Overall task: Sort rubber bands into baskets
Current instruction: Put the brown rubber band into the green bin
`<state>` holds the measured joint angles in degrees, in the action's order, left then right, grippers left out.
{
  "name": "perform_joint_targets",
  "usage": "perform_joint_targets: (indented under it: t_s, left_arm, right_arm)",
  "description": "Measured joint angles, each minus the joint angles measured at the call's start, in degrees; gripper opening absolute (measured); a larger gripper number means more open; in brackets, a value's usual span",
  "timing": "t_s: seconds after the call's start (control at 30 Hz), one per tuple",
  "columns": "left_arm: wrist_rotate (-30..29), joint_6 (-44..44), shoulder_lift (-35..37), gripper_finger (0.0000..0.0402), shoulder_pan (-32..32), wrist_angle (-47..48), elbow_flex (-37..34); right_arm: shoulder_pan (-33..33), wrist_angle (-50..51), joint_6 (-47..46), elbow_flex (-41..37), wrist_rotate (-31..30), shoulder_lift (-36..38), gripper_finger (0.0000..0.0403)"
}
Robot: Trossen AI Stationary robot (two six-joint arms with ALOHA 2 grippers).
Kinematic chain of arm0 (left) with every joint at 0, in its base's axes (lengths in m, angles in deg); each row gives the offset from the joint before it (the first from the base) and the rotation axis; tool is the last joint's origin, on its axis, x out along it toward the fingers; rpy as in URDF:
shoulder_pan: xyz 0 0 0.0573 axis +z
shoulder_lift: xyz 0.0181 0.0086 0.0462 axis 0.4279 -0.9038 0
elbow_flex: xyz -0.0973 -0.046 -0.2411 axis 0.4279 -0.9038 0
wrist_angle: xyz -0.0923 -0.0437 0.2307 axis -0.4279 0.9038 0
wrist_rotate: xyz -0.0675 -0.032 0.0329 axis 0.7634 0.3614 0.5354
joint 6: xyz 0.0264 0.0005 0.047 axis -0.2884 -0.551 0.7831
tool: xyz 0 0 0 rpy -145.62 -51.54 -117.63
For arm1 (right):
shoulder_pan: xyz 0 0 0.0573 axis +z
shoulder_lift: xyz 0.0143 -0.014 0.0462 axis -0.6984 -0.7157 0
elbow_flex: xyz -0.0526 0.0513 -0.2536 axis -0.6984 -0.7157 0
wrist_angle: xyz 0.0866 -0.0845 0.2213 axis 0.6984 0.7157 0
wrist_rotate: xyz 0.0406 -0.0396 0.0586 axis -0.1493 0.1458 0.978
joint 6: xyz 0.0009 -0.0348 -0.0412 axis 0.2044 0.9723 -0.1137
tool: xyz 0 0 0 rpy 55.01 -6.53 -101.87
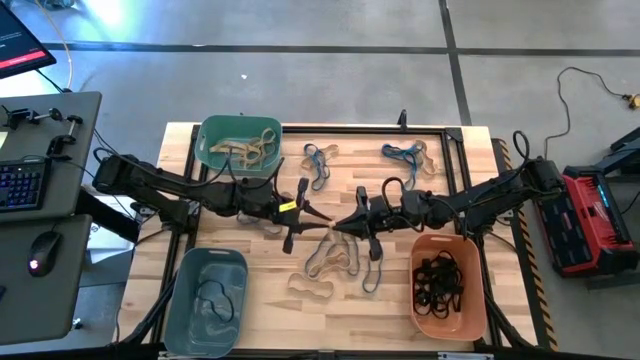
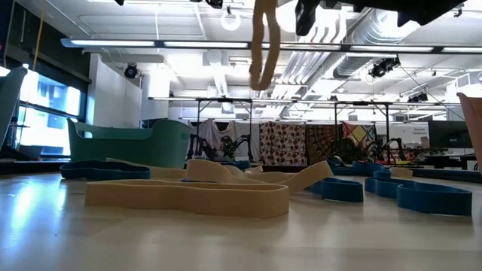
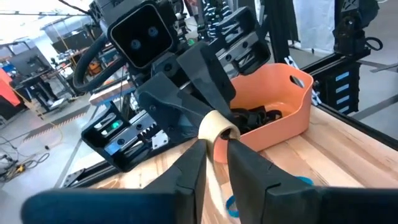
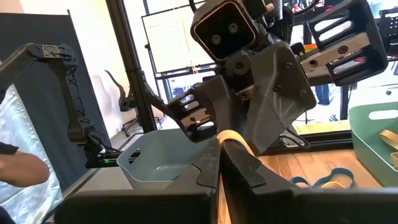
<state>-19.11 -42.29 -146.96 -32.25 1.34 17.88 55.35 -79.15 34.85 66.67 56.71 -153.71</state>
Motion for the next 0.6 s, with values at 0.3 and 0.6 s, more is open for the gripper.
perform_joint_targets:
  t_s: [0.3,0.6]
  left_arm:
    - [-1.0,0.6,0.0,0.0024,0.1,-0.6,0.0]
    - [-1.3,0.5,0.0,0.0001,0.2,-2.6,0.0]
  right_arm:
    - [0.0,-0.5,0.0,0.0,0.7,0.0,0.0]
    - [0.0,-0.2,0.0,0.0,0.7,0.0,0.0]
